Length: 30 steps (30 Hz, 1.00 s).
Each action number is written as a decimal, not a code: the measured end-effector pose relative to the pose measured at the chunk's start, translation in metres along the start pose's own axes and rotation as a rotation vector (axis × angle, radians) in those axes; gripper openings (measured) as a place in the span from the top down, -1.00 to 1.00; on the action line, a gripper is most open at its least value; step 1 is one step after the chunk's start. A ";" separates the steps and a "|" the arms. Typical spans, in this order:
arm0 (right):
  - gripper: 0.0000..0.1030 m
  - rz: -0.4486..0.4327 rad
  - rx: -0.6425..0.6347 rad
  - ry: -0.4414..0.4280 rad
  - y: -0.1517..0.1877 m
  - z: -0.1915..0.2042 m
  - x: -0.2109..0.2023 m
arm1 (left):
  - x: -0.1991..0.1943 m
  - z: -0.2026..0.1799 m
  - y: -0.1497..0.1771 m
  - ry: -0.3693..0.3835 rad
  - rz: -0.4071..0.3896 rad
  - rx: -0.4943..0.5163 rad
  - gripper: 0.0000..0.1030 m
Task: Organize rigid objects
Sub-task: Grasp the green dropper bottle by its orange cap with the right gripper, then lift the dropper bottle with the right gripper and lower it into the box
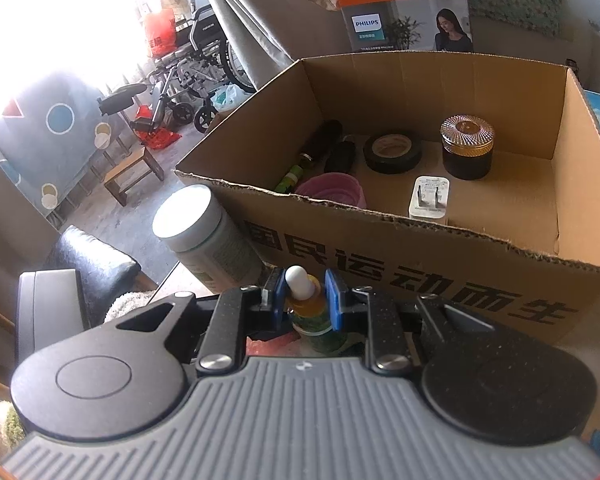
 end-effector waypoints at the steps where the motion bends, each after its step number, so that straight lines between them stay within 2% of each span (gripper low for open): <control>1: 0.61 0.001 0.003 0.001 0.000 0.000 0.000 | 0.001 0.003 -0.001 0.002 0.001 -0.001 0.35; 13: 0.61 0.002 0.007 0.009 -0.002 -0.003 -0.001 | -0.001 -0.002 -0.003 0.007 0.002 -0.010 0.35; 18: 0.61 -0.016 0.004 0.006 -0.003 0.002 -0.012 | -0.018 -0.004 -0.014 0.003 -0.027 -0.001 0.35; 22: 0.61 -0.074 -0.027 -0.006 -0.016 0.015 -0.041 | -0.049 -0.005 -0.043 -0.006 -0.105 0.017 0.35; 25: 0.61 -0.150 -0.075 -0.018 -0.040 0.024 -0.072 | -0.065 -0.005 -0.078 -0.002 -0.164 0.028 0.35; 27: 0.61 -0.195 -0.099 -0.018 -0.061 0.025 -0.088 | -0.068 -0.006 -0.101 0.022 -0.185 0.020 0.35; 30: 0.61 -0.235 -0.124 -0.001 -0.091 0.016 -0.103 | -0.055 -0.009 -0.134 0.080 -0.173 -0.006 0.35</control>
Point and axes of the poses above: each gripper's, at about its wrist camera, not at the fingertips, and x roughly the way its jaws point, z to its left, y to its underside, the point moved 10 cm from there along x, roughly the way its jaws point, and after that the axes turned 4 degrees about -x, right-handed, at the moved point
